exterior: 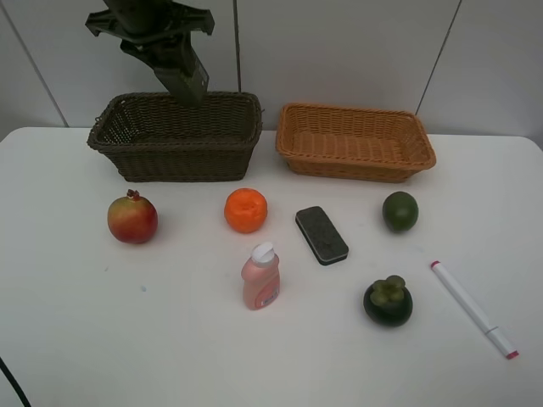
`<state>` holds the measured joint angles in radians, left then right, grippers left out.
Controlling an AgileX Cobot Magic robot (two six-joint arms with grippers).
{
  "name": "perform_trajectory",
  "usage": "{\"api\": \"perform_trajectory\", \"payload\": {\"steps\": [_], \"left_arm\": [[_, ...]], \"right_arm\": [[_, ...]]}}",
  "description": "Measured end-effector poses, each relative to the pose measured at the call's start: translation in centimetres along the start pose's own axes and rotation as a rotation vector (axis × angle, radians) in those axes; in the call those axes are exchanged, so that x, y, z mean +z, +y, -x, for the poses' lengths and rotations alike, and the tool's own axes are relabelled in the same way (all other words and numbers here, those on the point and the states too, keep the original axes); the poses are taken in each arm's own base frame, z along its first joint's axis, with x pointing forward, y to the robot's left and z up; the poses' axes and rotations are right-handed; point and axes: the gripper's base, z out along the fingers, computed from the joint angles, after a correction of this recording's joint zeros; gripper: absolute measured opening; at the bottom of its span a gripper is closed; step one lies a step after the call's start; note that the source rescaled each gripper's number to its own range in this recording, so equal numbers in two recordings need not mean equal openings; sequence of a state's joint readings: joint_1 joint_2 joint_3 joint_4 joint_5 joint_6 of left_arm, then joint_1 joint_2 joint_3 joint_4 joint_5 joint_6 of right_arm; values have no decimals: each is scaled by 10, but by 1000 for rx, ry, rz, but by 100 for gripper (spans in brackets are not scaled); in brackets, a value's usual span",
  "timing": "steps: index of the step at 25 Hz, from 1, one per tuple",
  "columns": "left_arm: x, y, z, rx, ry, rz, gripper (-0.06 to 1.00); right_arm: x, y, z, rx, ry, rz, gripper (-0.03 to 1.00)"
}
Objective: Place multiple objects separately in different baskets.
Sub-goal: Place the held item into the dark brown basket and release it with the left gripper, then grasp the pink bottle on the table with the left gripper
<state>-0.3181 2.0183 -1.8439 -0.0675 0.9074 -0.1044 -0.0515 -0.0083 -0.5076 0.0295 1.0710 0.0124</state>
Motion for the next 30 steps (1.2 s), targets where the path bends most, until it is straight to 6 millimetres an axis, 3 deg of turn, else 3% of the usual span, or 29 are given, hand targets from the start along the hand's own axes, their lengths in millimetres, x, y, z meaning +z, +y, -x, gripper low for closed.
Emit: {"api": "perform_trajectory", "payload": {"steps": [6, 10, 12, 15, 18, 21, 26, 30], "left_arm": [[52, 31, 9, -142, -51, 5, 13], [94, 36, 1, -176, -4, 4, 16], [112, 37, -4, -187, 18, 1, 30], [122, 37, -7, -222, 39, -8, 64], [116, 36, -2, -239, 35, -15, 78], [99, 32, 7, -240, 84, -19, 80], [47, 26, 28, -202, 150, -9, 81], [15, 23, 40, -184, 91, -9, 81]], "right_arm": [[0, 0, 0, 0, 0, 0, 99], [0, 0, 0, 0, 0, 0, 99], [0, 0, 0, 0, 0, 0, 99], [0, 0, 0, 0, 0, 0, 99], [0, 0, 0, 0, 0, 0, 99], [0, 0, 0, 0, 0, 0, 99], [0, 0, 0, 0, 0, 0, 99], [0, 0, 0, 0, 0, 0, 99]]}}
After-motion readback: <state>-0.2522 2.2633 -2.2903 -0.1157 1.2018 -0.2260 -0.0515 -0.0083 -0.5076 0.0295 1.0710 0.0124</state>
